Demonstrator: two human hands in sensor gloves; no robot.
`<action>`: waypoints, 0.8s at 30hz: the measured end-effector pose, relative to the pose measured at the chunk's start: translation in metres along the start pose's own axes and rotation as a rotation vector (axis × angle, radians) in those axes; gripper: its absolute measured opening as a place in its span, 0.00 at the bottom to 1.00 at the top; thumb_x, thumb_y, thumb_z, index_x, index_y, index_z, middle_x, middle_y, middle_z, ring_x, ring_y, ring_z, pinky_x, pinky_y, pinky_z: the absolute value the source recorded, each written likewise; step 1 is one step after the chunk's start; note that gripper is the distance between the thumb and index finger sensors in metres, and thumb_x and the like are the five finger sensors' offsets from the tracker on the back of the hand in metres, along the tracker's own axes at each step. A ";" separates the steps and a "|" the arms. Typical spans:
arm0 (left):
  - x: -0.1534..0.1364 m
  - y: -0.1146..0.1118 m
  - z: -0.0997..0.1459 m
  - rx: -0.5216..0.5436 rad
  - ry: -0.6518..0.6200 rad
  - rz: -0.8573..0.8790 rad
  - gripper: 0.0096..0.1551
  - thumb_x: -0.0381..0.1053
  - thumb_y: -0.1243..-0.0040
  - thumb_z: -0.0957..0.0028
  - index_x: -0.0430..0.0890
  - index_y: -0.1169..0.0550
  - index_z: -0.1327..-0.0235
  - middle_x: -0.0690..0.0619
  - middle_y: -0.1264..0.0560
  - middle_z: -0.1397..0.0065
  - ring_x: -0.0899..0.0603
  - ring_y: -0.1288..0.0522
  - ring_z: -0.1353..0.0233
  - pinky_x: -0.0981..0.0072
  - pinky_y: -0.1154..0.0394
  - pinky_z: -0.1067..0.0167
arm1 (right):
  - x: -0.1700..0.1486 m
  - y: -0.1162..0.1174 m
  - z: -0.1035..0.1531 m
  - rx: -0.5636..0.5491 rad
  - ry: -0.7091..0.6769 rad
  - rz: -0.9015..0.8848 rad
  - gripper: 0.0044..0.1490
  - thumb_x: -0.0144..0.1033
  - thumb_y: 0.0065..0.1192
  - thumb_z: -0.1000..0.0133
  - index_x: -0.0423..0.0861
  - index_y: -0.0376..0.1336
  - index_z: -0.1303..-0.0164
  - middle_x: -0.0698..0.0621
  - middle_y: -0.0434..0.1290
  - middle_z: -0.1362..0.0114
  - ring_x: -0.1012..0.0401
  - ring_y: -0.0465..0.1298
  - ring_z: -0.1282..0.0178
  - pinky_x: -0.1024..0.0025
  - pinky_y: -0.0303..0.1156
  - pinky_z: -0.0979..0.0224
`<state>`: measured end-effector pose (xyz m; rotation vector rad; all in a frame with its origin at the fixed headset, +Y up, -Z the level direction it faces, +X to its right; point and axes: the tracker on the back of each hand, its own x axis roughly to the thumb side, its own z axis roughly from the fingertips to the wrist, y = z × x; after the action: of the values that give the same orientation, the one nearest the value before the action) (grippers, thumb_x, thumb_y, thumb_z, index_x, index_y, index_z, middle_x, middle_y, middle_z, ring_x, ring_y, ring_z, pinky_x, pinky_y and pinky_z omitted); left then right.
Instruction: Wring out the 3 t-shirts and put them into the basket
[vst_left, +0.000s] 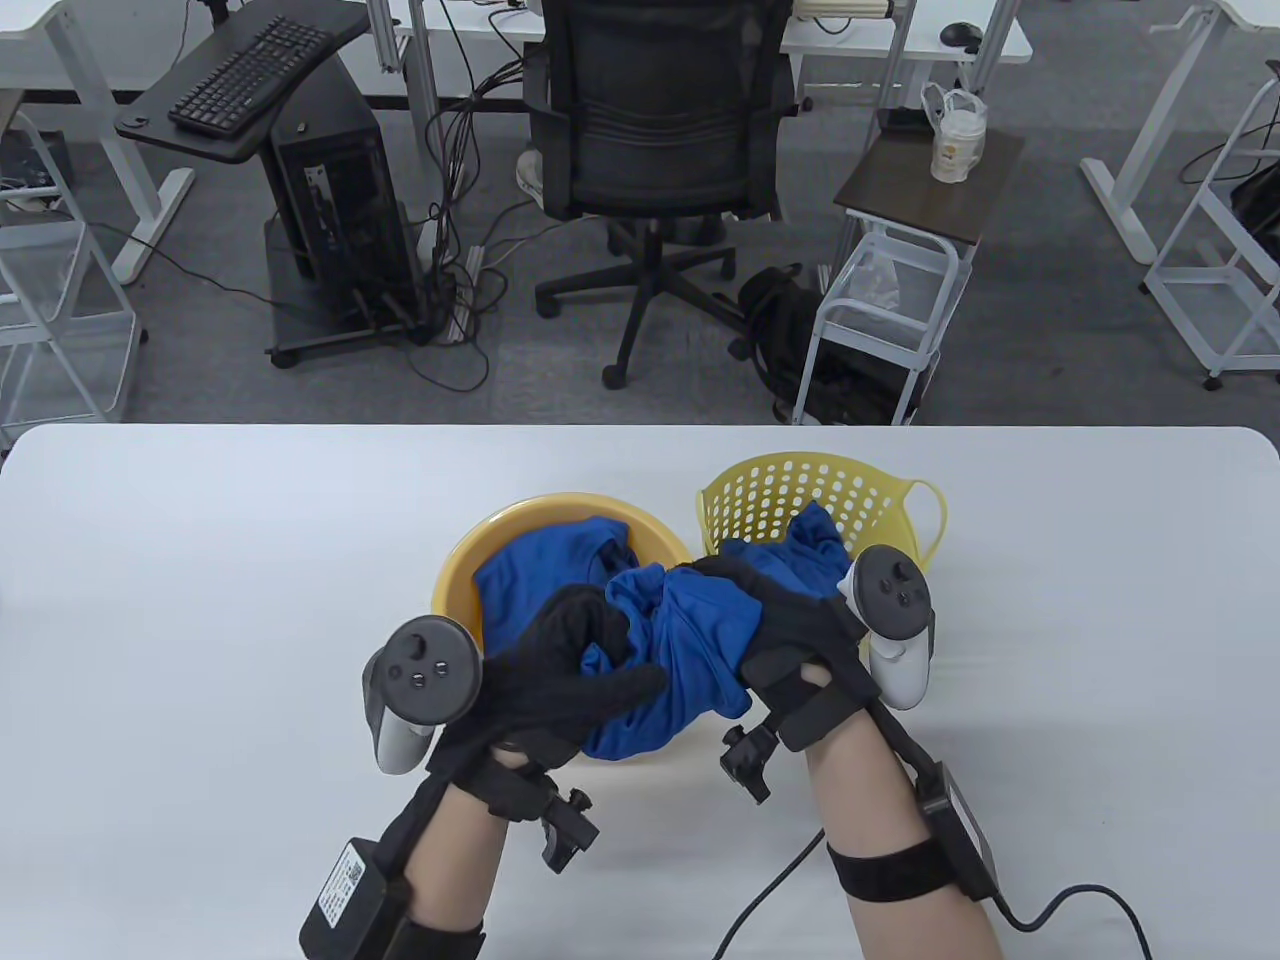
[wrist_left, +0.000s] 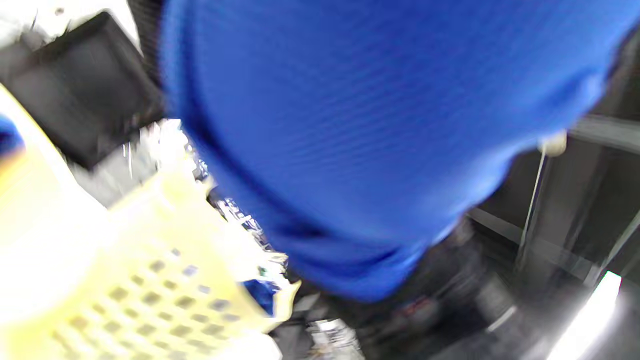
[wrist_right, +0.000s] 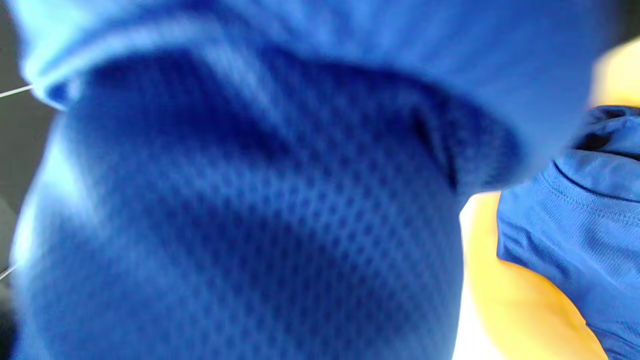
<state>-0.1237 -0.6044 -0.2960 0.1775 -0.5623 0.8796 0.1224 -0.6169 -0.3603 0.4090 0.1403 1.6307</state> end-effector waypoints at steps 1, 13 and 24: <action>0.005 -0.003 -0.001 -0.004 -0.027 -0.085 0.74 0.83 0.30 0.58 0.52 0.55 0.12 0.37 0.43 0.15 0.37 0.27 0.27 0.45 0.23 0.32 | -0.001 -0.001 0.000 -0.004 0.009 -0.014 0.27 0.32 0.68 0.36 0.31 0.68 0.33 0.25 0.76 0.47 0.38 0.81 0.72 0.64 0.81 0.75; 0.017 -0.026 -0.004 -0.026 -0.012 -0.200 0.47 0.63 0.31 0.37 0.70 0.49 0.16 0.44 0.42 0.07 0.28 0.24 0.27 0.38 0.21 0.35 | -0.005 -0.002 0.001 -0.020 0.098 -0.050 0.41 0.35 0.70 0.37 0.25 0.55 0.24 0.27 0.74 0.42 0.39 0.79 0.72 0.69 0.82 0.74; -0.067 0.019 0.008 0.035 0.248 1.016 0.40 0.60 0.36 0.29 0.69 0.48 0.16 0.43 0.43 0.09 0.29 0.24 0.30 0.40 0.21 0.36 | 0.024 0.015 0.010 0.014 -0.431 -0.236 0.41 0.25 0.69 0.37 0.43 0.53 0.15 0.27 0.52 0.14 0.21 0.66 0.35 0.30 0.69 0.40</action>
<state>-0.1753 -0.6411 -0.3262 -0.2151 -0.3850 1.8661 0.1103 -0.5960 -0.3419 0.7175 -0.1216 1.2797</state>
